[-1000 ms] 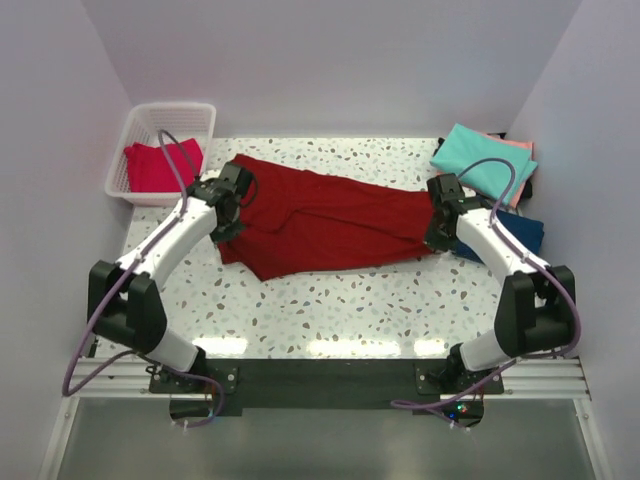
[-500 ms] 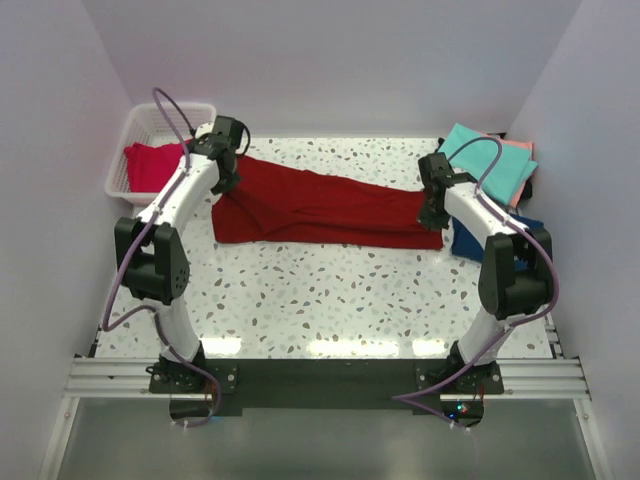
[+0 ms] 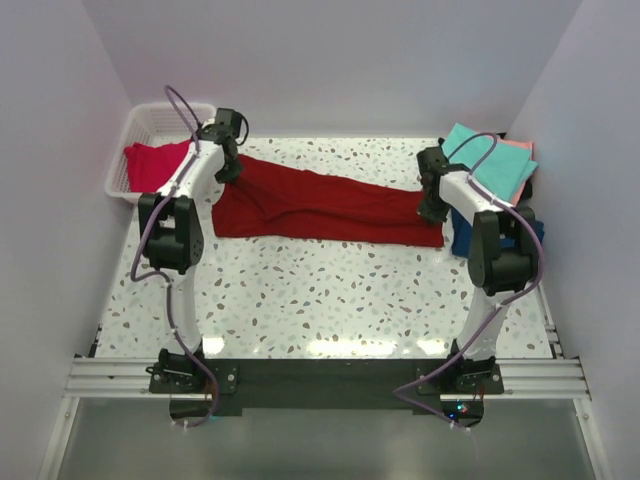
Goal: Fold and stack the t-shirts
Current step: Fold the tshirt
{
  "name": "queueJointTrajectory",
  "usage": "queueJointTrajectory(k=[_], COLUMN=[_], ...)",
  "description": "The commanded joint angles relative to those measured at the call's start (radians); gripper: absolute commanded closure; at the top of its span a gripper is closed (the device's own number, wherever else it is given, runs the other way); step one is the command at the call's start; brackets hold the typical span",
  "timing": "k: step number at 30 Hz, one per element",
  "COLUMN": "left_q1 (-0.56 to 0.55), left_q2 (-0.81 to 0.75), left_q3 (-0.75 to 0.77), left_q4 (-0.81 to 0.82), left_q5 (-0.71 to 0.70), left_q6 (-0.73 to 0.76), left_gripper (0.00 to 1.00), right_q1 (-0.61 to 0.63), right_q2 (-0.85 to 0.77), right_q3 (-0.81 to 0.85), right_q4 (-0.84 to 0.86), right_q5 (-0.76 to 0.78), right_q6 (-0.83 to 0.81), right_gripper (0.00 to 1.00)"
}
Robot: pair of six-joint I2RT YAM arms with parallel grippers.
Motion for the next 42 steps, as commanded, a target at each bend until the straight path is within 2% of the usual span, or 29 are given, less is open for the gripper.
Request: queueJointTrajectory(k=[1,4,6,7,9,12,18,24,27,28,30,31,32,36,42], left_q1=[0.034,0.037,0.039,0.039,0.039,0.039,0.039,0.039,0.037,0.037,0.039,0.037,0.038,0.037,0.013], left_q2=[0.047,0.081,0.096,0.101,0.107,0.107,0.110,0.121,0.114,0.110,0.088,0.079,0.064,0.015,-0.120], left_q3=[0.077,0.099,0.107,0.107,0.099,0.084,0.065,0.059,0.035,0.022,-0.022,-0.040,-0.069,-0.126,-0.257], left_q4=[0.052,0.060,0.063,0.071,0.077,0.100,0.128,0.158,0.198,0.215,0.274,0.301,0.324,0.402,0.441], left_q5=[0.052,0.080,0.095,0.100,0.104,0.114,0.124,0.130,0.126,0.123,0.101,0.100,0.097,0.110,0.166], left_q6=[0.043,0.052,0.057,0.062,0.066,0.071,0.074,0.072,0.072,0.074,0.079,0.085,0.092,0.108,0.134], left_gripper=[1.00,1.00,1.00,1.00,1.00,1.00,0.99,0.94,0.87,0.77,0.68,0.59,0.55,0.48,0.47], right_q1=[-0.022,-0.025,-0.025,-0.025,-0.025,-0.026,-0.026,-0.025,-0.023,-0.020,-0.013,-0.006,0.006,0.046,0.171], right_q2=[0.033,0.081,0.098,0.098,0.084,0.040,-0.034,-0.111,-0.128,-0.128,-0.138,-0.146,-0.154,-0.177,-0.132], right_q3=[0.080,0.136,0.184,0.195,0.200,0.183,0.146,0.060,0.058,0.057,0.048,0.025,0.013,-0.032,0.020], right_q4=[0.014,0.006,-0.002,0.004,0.039,0.107,0.185,0.288,0.270,0.262,0.244,0.244,0.250,0.250,0.199], right_q5=[0.059,0.054,0.043,0.034,0.019,0.008,-0.015,-0.096,-0.156,-0.191,-0.217,-0.222,-0.236,-0.259,-0.219], right_q6=[0.038,0.037,0.034,0.031,0.023,0.009,-0.012,-0.084,-0.116,-0.120,-0.130,-0.130,-0.133,-0.147,-0.207], right_gripper=[1.00,1.00,0.89,0.77,0.63,0.56,0.56,0.57,0.57,0.57,0.57,0.57,0.57,0.57,0.57])
